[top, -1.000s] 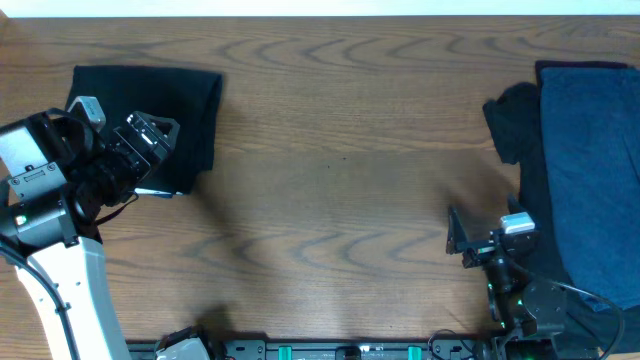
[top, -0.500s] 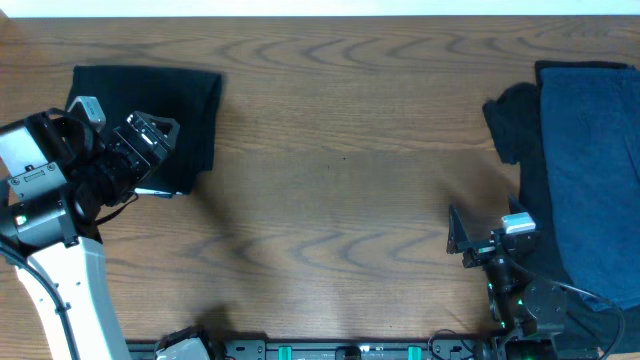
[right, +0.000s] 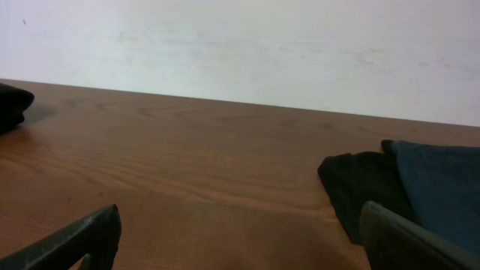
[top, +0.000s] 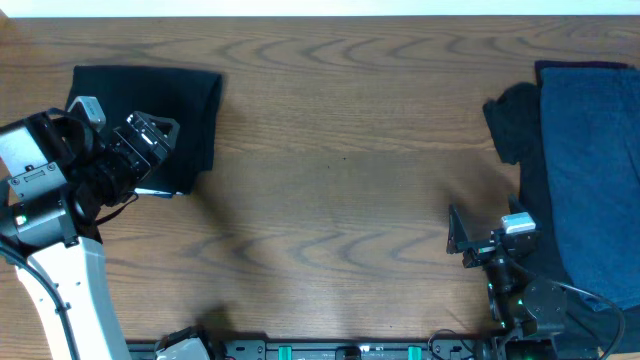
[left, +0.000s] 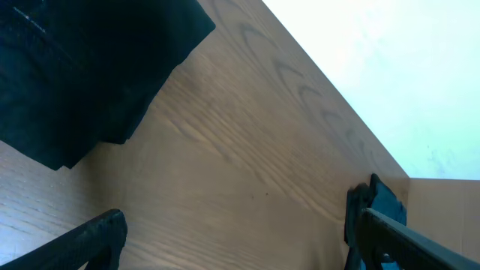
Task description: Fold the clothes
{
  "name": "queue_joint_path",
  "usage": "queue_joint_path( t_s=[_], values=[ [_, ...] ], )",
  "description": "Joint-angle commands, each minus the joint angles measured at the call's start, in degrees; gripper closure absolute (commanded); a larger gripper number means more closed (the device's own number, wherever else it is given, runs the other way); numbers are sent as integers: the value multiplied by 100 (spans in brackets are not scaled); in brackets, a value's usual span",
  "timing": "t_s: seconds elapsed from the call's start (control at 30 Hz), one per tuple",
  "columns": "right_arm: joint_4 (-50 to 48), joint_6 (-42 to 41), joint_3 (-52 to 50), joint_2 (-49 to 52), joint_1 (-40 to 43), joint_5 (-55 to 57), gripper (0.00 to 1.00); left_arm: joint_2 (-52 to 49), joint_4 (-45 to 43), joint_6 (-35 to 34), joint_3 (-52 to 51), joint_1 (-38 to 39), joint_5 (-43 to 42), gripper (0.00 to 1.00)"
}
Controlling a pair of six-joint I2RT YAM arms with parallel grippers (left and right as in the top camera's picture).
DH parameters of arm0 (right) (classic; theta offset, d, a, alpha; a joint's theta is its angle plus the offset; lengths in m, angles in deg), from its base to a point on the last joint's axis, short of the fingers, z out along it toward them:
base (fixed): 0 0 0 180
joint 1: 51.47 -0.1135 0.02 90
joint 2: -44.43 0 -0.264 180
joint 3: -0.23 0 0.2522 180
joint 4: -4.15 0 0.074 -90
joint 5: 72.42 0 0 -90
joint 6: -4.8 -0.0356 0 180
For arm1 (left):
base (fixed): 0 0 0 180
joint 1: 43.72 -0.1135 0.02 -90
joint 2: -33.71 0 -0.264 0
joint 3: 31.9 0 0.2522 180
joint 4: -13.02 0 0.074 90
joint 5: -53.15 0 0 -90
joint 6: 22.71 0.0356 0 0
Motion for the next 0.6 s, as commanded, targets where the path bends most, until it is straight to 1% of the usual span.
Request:
queue_joint_path(
  t_s=[0.0,0.13,0.3,0.57],
  values=[
    [26,87,-9,-31,52,57,1,-20,13,74,63,17,-39,2],
    [26,87,-9,-31,52,57,1,81,17,74,59,31,7,2],
    [26,87,-9,-31,52,57,1,667,15,74,59,114,7,2],
    [26,87,-9,-31,52,57,1,2376,15,74,59,710,109,2]
  ],
)
